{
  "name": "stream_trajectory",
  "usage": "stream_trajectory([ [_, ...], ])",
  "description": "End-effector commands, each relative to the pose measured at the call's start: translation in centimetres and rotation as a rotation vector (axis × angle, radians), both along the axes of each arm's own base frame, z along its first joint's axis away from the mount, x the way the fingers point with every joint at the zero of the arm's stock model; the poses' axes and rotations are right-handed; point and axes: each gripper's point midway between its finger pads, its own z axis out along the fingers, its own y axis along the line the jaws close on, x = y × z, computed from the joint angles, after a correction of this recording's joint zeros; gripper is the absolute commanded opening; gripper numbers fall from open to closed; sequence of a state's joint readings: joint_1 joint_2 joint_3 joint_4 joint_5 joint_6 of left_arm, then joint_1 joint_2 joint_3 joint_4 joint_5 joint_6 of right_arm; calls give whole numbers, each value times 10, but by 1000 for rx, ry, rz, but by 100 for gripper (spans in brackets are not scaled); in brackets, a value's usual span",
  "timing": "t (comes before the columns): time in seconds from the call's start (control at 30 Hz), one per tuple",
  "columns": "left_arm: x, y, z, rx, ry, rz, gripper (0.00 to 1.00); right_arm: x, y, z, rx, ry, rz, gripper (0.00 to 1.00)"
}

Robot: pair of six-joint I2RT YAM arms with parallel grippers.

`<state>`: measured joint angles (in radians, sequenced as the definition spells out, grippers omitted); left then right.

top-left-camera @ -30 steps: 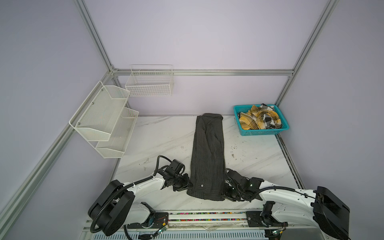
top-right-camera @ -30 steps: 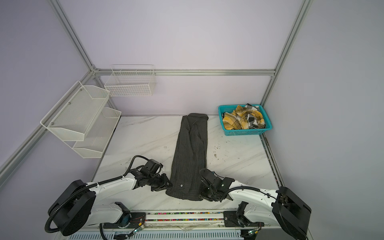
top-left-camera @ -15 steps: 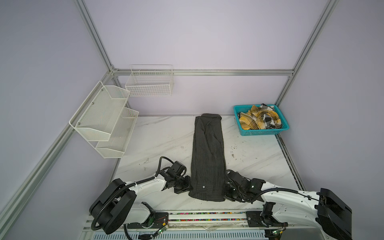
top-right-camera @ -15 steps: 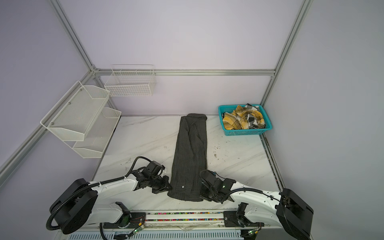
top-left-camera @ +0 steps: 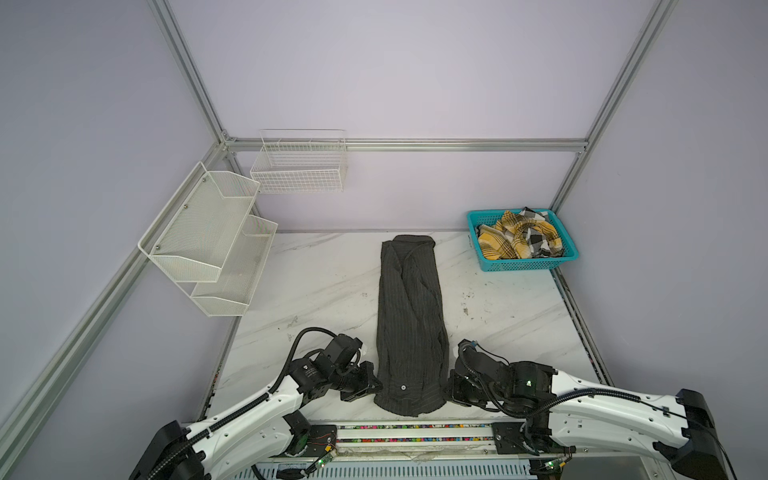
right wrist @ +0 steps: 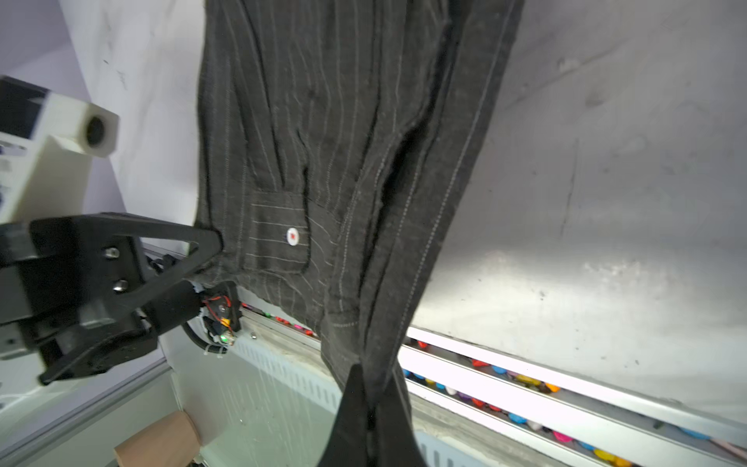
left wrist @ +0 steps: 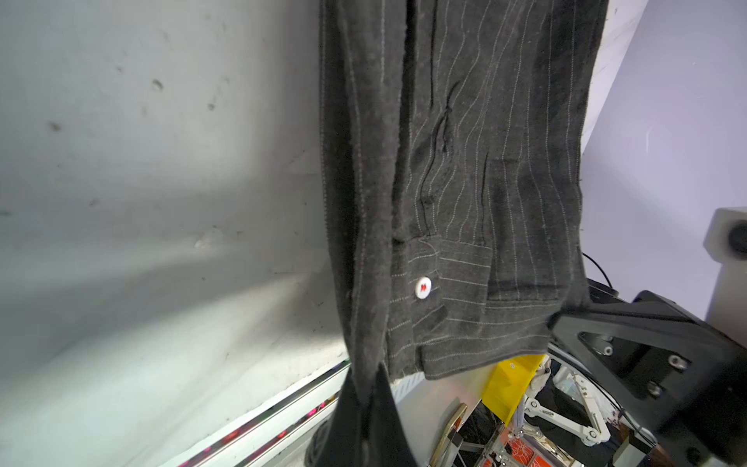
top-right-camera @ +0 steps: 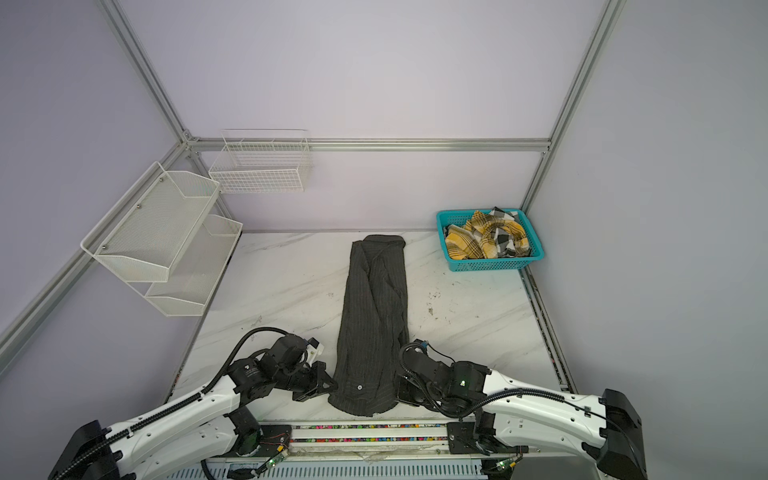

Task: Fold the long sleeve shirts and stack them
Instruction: 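Lift the near end and fold it toward the far end with both grippers, then lay the folded end down and adjust it with both grippers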

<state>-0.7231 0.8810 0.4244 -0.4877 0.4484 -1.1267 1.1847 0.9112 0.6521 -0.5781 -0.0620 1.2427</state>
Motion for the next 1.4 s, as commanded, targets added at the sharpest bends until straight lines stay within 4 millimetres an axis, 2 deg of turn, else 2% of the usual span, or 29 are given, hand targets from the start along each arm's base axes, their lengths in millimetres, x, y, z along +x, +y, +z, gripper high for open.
stream_trajectory([
  [0.0,31,-13,47,-57,-84,85,0,24,0,36,26,-82,-108,0],
  [0.07,55,-16,64,-64,-144,140,0,41,-1,47,27,-118,-132,0],
  [0.17,97,-18,79,-82,-181,214,0,77,-12,47,2,-140,-159,0],
  [0.27,147,-19,90,-114,-210,275,0,121,-17,46,-24,-173,-145,0],
  [0.33,184,-24,98,-140,-235,279,0,158,-17,45,-45,-190,-130,0],
  [0.43,228,-33,93,-108,-209,237,0,207,-19,36,-109,-198,-117,0],
  [0.5,258,-35,92,-71,-242,222,0,244,-24,37,-116,-210,-129,0],
  [0.6,294,-39,85,-86,-230,229,0,284,-28,30,-126,-205,-131,0],
  [0.77,331,-42,72,-67,-239,234,0,324,-27,7,-123,-172,-112,0],
  [0.9,344,-43,52,-49,-206,235,0,344,-25,-10,-106,-148,-99,0],
  [1.0,351,-39,41,-40,-195,247,0,356,-18,-12,-85,-155,-87,0],
  [1.2,364,-29,53,-49,-240,281,0,378,-6,2,-39,-194,-83,0],
  [1.3,384,-20,49,-66,-252,330,0,393,-3,-10,-51,-181,-95,0],
  [1.37,399,-19,40,-80,-223,337,30,404,1,-20,-51,-176,-91,2],
])
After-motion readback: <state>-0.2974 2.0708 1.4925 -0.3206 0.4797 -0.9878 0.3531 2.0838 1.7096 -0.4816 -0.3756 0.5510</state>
